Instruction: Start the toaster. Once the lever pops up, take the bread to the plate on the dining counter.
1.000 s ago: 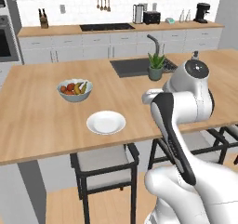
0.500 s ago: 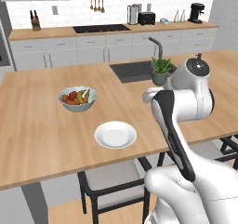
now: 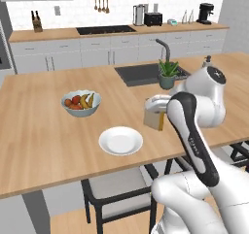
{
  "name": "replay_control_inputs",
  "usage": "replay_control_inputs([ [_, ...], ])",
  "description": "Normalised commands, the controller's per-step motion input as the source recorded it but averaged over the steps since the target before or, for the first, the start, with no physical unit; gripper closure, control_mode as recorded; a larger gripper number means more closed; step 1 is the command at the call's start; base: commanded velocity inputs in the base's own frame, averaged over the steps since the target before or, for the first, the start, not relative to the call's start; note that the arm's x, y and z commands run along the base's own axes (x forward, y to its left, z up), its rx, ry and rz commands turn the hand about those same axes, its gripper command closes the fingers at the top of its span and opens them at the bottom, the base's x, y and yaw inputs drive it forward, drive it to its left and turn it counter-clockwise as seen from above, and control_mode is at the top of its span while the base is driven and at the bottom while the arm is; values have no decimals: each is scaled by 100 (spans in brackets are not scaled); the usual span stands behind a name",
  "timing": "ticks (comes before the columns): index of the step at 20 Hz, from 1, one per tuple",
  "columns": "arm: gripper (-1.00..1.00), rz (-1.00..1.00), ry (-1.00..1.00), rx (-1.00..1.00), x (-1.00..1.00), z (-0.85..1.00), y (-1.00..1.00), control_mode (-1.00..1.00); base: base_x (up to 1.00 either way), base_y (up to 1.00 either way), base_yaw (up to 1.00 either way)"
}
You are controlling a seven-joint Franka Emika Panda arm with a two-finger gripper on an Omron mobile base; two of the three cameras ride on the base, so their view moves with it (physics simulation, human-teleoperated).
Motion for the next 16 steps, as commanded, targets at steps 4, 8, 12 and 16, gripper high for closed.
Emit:
replay_control_inputs([
  [4,100,27,0,16,30,-46,30,-100,0,0,0],
  [8,100,15,0,10,37,-51,41,-100,0,0,0],
  [12,100,3,0,1,17,-53,46,-100,0,0,0],
  [16,100,0,2,0,3,-54,34,-100,0,0,0],
])
